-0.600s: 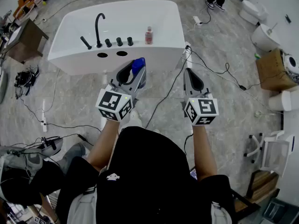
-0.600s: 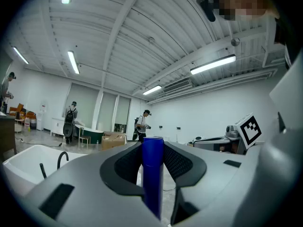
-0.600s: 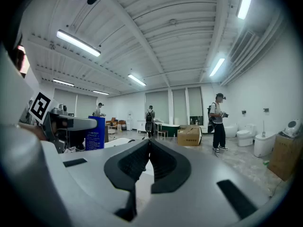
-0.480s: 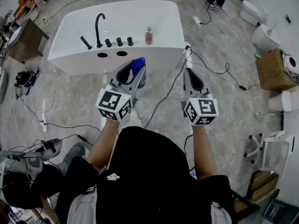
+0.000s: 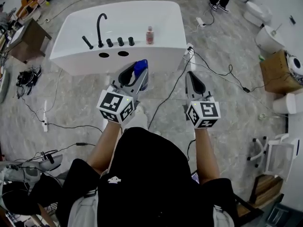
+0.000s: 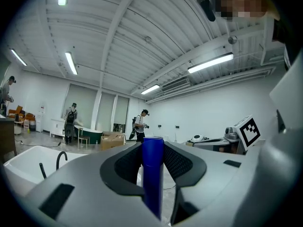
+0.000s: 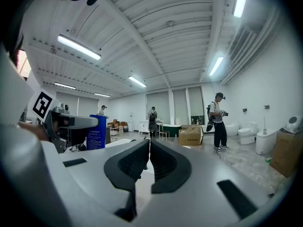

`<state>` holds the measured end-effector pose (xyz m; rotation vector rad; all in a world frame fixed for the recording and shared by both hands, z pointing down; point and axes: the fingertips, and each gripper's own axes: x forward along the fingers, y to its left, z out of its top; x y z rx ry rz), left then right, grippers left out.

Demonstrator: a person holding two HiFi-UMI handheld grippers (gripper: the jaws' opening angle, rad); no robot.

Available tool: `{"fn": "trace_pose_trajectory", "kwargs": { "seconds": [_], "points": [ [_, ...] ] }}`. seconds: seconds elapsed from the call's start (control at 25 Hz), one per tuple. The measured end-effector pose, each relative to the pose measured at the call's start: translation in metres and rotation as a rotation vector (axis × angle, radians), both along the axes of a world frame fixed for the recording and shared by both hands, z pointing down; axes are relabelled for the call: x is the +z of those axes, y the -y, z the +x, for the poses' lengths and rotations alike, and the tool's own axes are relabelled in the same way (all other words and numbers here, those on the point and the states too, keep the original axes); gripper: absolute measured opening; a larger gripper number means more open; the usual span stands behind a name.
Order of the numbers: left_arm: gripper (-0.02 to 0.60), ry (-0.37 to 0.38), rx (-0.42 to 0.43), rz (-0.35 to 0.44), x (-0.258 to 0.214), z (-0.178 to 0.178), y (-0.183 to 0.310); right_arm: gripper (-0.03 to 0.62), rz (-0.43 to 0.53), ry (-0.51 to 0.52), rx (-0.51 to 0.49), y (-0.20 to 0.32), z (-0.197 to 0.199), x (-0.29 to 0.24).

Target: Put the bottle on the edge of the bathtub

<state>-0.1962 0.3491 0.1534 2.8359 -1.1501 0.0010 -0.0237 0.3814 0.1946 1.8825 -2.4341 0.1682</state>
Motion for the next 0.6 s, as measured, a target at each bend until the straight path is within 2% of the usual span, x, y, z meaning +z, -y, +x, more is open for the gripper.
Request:
{"fn": "trace_pose_trajectory", "kwargs": {
  "seconds": [0.24,0.6],
  "points": [
    [0.152,-0.001,0.006,-0.013,0.003,0.009,0.004,0.025,-0.007,0.002,-0.008,0.004,0.005,0.003],
    [0.152,-0.010,0.016,-0.040,0.019,0.029,0.041,0.025,-0.079,0.004,-0.046,0.041,0.015,0.026]
  ]
}}
